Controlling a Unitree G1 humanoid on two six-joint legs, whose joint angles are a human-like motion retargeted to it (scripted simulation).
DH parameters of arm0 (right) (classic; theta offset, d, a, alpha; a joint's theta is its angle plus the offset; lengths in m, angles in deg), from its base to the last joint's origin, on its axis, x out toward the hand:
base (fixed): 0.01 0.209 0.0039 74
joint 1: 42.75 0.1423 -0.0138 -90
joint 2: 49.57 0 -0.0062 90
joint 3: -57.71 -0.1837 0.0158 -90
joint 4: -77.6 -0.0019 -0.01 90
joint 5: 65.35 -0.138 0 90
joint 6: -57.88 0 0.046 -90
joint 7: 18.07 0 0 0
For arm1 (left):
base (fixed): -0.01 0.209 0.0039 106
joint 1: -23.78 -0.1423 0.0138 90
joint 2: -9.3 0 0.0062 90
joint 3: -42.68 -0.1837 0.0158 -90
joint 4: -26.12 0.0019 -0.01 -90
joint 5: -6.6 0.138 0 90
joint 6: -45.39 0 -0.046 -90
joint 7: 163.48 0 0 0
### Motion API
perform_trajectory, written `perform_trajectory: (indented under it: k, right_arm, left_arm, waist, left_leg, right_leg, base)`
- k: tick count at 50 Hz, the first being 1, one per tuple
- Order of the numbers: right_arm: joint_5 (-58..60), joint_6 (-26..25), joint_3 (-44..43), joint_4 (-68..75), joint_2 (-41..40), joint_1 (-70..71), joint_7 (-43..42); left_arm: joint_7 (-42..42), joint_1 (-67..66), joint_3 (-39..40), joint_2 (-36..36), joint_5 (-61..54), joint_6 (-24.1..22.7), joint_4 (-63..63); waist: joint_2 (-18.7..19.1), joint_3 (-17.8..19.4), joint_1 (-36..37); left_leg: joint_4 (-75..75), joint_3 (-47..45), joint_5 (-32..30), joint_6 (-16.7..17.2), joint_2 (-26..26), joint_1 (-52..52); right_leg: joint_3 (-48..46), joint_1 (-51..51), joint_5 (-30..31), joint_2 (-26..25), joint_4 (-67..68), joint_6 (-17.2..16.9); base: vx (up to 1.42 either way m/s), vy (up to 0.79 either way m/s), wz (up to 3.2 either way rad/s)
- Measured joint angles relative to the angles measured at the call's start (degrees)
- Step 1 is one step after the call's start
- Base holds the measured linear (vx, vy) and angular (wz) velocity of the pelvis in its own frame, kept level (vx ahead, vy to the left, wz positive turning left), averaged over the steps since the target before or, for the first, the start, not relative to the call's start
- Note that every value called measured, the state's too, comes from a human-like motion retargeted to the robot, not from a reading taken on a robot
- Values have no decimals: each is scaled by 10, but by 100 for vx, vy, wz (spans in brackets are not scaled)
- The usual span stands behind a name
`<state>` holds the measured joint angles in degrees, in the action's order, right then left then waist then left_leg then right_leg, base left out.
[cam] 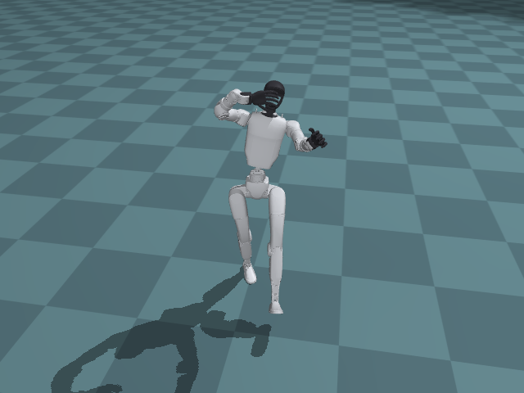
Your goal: Kungfu
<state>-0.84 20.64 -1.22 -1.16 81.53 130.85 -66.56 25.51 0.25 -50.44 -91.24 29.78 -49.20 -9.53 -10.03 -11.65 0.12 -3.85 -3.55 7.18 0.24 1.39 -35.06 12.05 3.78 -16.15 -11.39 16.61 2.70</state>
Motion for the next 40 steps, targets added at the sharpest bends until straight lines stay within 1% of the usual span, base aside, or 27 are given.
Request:
perform_trajectory:
  k: [2,5,7,8,10,11,12,13,14,15,17,18,20,22,23,24,25,27,28,30,32,33,35,38,40]
  right_arm:
    - [12,-7,10,-13,-17,8,-21]
    - [38,-33,27,-30,-40,13,-73]
    - [54,-45,29,-40,-53,13,-85]
    - [60,-53,29,-43,-57,13,-83]
    - [67,-81,22,-50,-57,3,-69]
    - [66,-94,15,-52,-64,-5,-58]
    - [64,-105,6,-53,-72,-13,-46]
    - [58,-111,-6,-51,-80,-22,-34]
    - [52,-117,-19,-49,-91,-30,-21]
    - [46,-123,-32,-47,-103,-38,-8]
    - [37,-143,-59,-50,-130,-57,14]
    - [34,-156,-70,-49,-145,-68,19]
    - [28,-171,-88,-40,-178,-89,32]
    - [22,-173,-98,-21,-211,-106,60]
    - [18,-175,-99,-10,-228,-116,75]
    - [15,-174,-97,-1,-243,-125,91]
    - [12,-172,-94,8,-257,-135,106]
    - [21,-165,-87,24,-276,-149,119]
    - [27,-163,-82,33,-283,-157,117]
    - [43,-158,-70,57,-300,-173,98]
    - [61,-141,-54,92,-320,-191,68]
    - [68,-128,-46,112,-331,-199,58]
    - [80,-100,-31,150,-353,-217,47]
    - [98,-64,-20,201,-395,-260,51]
    - [105,-43,-15,229,-416,-296,54]
  left_arm:
    - [14,47,-17,-11,22,24,-33]
    - [34,99,-42,-15,55,46,-62]
    - [17,127,-57,-11,64,44,-61]
    - [-4,141,-70,-10,55,42,-59]
    - [-65,164,-96,-1,38,51,-59]
    - [-98,169,-103,-1,40,61,-66]
    - [-129,174,-111,-1,44,70,-75]
    - [-154,178,-119,-3,53,76,-90]
    - [-170,178,-126,-10,66,80,-106]
    - [-182,177,-133,-18,81,81,-123]
    - [-189,169,-143,-38,124,77,-155]
    - [-190,164,-148,-48,149,74,-168]
    - [-196,147,-156,-65,202,66,-187]
    - [-212,126,-163,-86,241,62,-199]
    - [-223,115,-169,-96,258,58,-199]
    - [-238,102,-174,-105,274,54,-196]
    - [-253,88,-179,-114,290,49,-191]
    - [-286,60,-186,-131,320,45,-177]
    - [-306,43,-189,-137,337,44,-170]
    - [-357,5,-190,-150,374,33,-161]
    - [-405,-43,-194,-160,412,21,-157]
    - [-424,-68,-197,-162,433,17,-154]
    - [-456,-120,-198,-166,483,-1,-149]
    - [-480,-206,-185,-143,570,-31,-121]
    - [-492,-257,-178,-123,606,-51,-96]
  waist:
    - [7,-6,10]
    - [20,-13,26]
    - [32,-20,29]
    - [34,-29,28]
    - [27,-54,28]
    - [25,-62,26]
    - [27,-67,21]
    - [39,-66,13]
    - [49,-64,9]
    - [59,-61,7]
    - [74,-59,20]
    - [82,-59,27]
    - [101,-63,30]
    - [106,-61,14]
    - [101,-60,5]
    - [94,-54,-3]
    - [85,-47,-10]
    - [86,-33,-11]
    - [90,-28,-14]
    - [96,-21,-20]
    - [106,-10,-42]
    - [117,-3,-56]
    - [137,7,-74]
    - [150,16,-66]
    - [160,26,-59]
  left_leg:
    - [-15,28,-5,16,2,4]
    - [-65,78,-8,61,-5,33]
    - [-74,82,-70,83,-8,54]
    - [-88,77,-102,85,-12,54]
    - [-151,59,-128,77,-24,18]
    - [-177,61,-118,60,-32,7]
    - [-205,57,-101,47,-30,-1]
    - [-233,41,-70,44,-6,-1]
    - [-255,20,-48,46,31,2]
    - [-273,-5,-29,52,74,6]
    - [-283,-23,-9,58,117,9]
    - [-276,-48,-7,57,137,16]
    - [-248,-118,-4,39,156,40]
    - [-221,-183,-3,31,155,64]
    - [-209,-215,1,26,138,80]
    - [-192,-244,2,22,116,103]
    - [-174,-273,3,18,92,129]
    - [-144,-317,-4,23,88,163]
    - [-133,-338,-7,26,88,178]
    - [-115,-379,-13,35,87,202]
    - [-102,-397,-20,42,80,221]
    - [-97,-398,-24,46,80,229]
    - [-90,-411,-34,55,86,240]
    - [-83,-444,-54,74,85,262]
    - [-75,-454,-72,87,83,279]
  right_leg:
    - [36,20,-5,-9,7,-4]
    - [85,61,-4,-12,16,-24]
    - [104,84,9,-6,26,-49]
    - [106,86,18,4,34,-66]
    - [108,74,40,32,53,-107]
    - [110,68,53,52,59,-134]
    - [105,65,69,64,61,-158]
    - [84,66,88,60,56,-172]
    - [58,61,99,51,61,-177]
    - [29,52,106,39,72,-177]
    - [-40,-1,120,61,105,-177]
    - [-71,-32,126,84,123,-177]
    - [-137,-90,131,150,130,-177]
    - [-216,-130,161,202,91,-177]
    - [-255,-143,187,244,69,-177]
    - [-294,-151,187,287,69,-173]
    - [-333,-156,173,331,81,-167]
    - [-389,-174,141,361,83,-132]
    - [-416,-179,132,370,71,-107]
    - [-446,-188,131,387,51,-92]
    - [-366,-215,126,379,47,-121]
    - [-329,-226,114,368,47,-122]
    - [-307,-246,87,361,47,-118]
    - [-302,-284,39,367,59,-123]
    - [-269,-314,4,351,71,-121]
  base:
    - [85,19,-172]
    - [74,23,-169]
    - [108,36,-162]
    - [91,33,-145]
    - [67,25,-131]
    - [61,20,-135]
    - [56,10,-129]
    - [46,-13,-135]
    - [37,-37,-160]
    - [26,-40,-241]
    - [6,-12,-335]
    - [-18,28,-368]
    - [-35,51,-335]
    - [-34,36,-259]
    - [-25,36,-238]
    - [-18,39,-237]
    - [-21,23,-255]
    - [-30,1,-266]
    - [-32,-5,-246]
    - [-31,-5,-214]
    - [-34,-12,-145]
    - [-32,-6,-119]
    - [-33,-7,-149]
    - [-30,-19,-215]
    - [-24,-11,-217]
